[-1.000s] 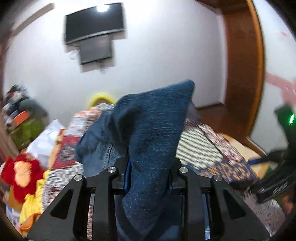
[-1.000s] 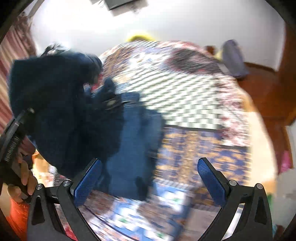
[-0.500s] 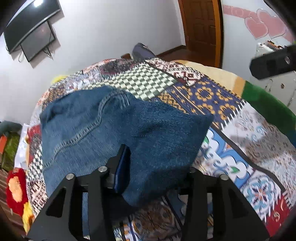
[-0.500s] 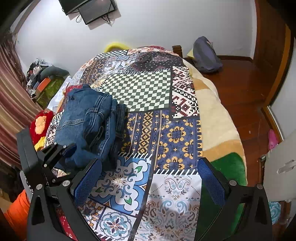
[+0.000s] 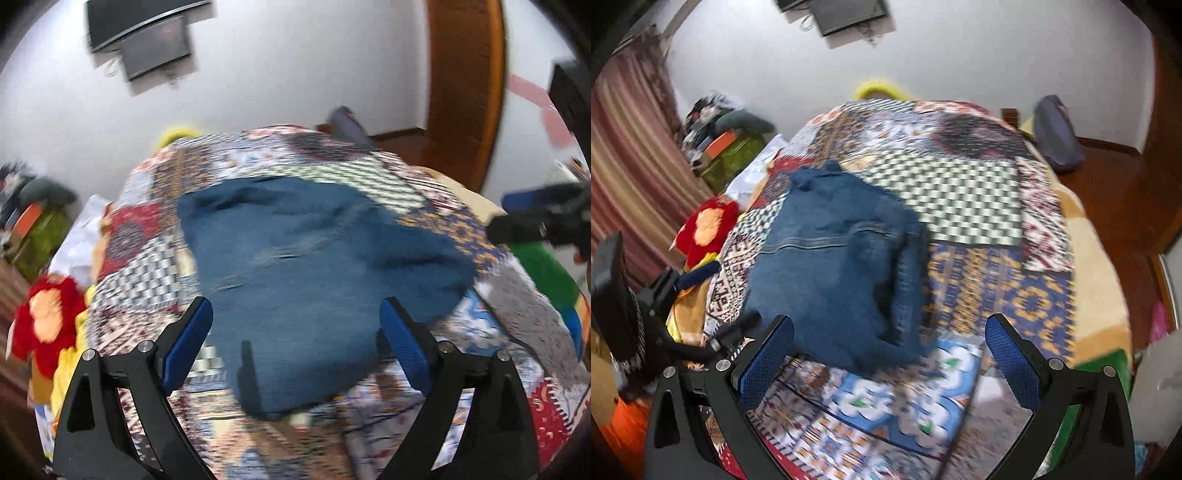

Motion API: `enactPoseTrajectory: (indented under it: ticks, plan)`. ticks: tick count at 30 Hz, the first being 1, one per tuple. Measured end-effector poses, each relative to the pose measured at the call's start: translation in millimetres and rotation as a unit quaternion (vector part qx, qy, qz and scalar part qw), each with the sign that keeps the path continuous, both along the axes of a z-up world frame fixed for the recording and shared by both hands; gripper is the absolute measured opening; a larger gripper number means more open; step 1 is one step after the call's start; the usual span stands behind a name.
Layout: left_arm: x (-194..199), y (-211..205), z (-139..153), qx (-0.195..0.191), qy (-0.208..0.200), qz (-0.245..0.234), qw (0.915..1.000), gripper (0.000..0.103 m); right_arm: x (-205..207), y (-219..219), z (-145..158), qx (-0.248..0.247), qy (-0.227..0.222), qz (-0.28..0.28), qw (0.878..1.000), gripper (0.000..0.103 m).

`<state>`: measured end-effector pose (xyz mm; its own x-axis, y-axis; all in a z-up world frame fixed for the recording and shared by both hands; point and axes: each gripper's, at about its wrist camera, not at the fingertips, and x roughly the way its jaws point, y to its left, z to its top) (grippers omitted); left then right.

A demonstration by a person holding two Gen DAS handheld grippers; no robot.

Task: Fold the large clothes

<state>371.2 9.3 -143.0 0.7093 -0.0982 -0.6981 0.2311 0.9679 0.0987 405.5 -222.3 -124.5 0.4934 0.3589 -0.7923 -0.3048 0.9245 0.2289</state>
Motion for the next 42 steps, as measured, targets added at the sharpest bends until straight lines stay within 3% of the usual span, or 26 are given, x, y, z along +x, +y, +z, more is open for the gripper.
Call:
enactPoseTrajectory:
  ticks: [5, 7, 9, 13, 17, 20, 24, 32, 36, 42]
  plan:
    - [17, 37, -27, -0.023, 0.055, 0.041, 0.9974, 0.093, 24, 34, -33, -0.015, 0.037, 0.023, 0.999, 0.103]
    - [21, 43, -42, -0.028, 0.080, 0.051, 0.9951, 0.094, 31, 39, -51, -0.064, 0.043, 0.015, 0.997, 0.103]
    - [17, 47, -54, -0.045, 0.076, 0.055, 0.9945, 0.097, 32, 38, -66, -0.109, 0.041, 0.013, 0.993, 0.103]
    - [5, 47, -58, -0.051, 0.069, 0.051, 0.9950, 0.100, 30, 13, -85, -0.076, 0.075, 0.011, 0.994, 0.103]
    - [2, 49, -49, -0.035, 0.073, 0.047, 0.9956, 0.099, 28, -12, -78, -0.059, 0.093, -0.014, 0.994, 0.103]
    - [1, 54, -36, 0.000, 0.052, 0.055, 0.9972, 0.099, 28, -15, -59, -0.071, 0.072, -0.019, 0.995, 0.103]
    - [7, 63, -18, 0.012, 0.035, 0.060, 0.9975, 0.099, 31, -1, -34, -0.101, 0.021, -0.007, 0.995, 0.103]
    - [46, 80, 4, 0.008, -0.004, 0.075, 0.9972, 0.099, 78, 43, -6, -0.067, -0.007, 0.033, 0.997, 0.103]
    - [79, 76, 2, -0.002, -0.008, 0.074, 0.9972, 0.101, 106, 72, -9, -0.065, -0.012, 0.057, 0.996, 0.103]
    - [136, 69, -32, -0.033, 0.043, 0.092, 0.9942, 0.101, 159, 99, -42, -0.058, 0.033, 0.071, 0.995, 0.103]
